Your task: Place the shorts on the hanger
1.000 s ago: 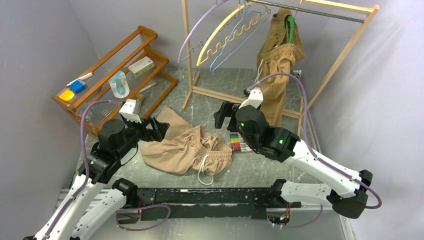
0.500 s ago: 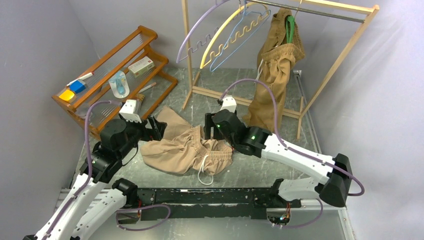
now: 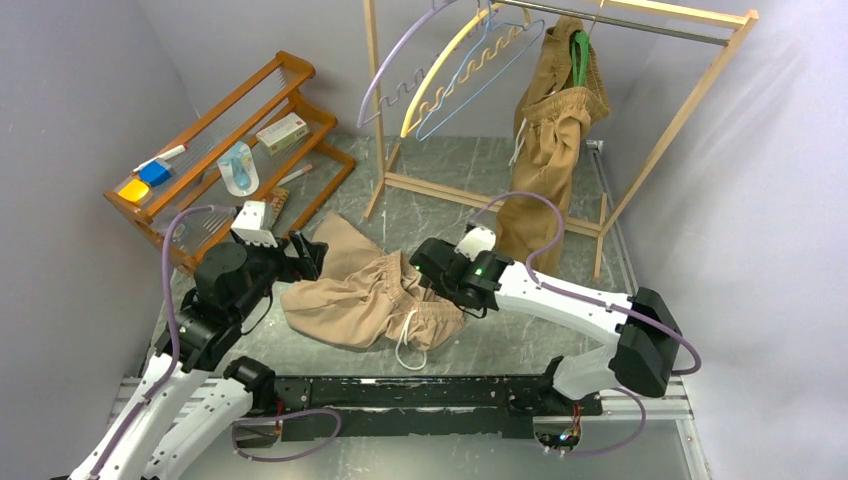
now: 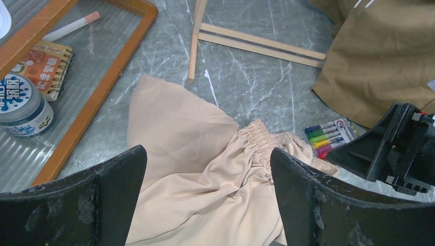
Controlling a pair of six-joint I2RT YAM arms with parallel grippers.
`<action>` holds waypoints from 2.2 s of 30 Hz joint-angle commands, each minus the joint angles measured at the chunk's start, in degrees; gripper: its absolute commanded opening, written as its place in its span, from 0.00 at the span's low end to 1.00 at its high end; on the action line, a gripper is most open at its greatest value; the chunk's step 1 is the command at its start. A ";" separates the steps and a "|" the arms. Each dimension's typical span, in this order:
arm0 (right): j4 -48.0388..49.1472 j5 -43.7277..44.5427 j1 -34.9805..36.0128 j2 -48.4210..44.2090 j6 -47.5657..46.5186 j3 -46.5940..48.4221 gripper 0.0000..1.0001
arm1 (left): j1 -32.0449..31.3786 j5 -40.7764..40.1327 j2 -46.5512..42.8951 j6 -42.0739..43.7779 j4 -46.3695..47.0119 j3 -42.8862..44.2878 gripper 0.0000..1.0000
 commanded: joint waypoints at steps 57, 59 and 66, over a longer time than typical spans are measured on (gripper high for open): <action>36.43 -37.01 -2.96 -20.18 -55.46 -4.73 0.00 | -0.20 6.67 19.93 -19.31 -9.17 12.67 0.74; 35.27 -37.43 -2.95 -21.54 -54.54 -6.95 0.00 | -0.21 7.58 20.28 -19.23 -8.28 10.85 0.73; 23.55 -24.75 -2.95 -25.72 -41.35 -17.13 0.00 | -0.31 14.57 28.28 -12.57 -3.68 9.31 0.72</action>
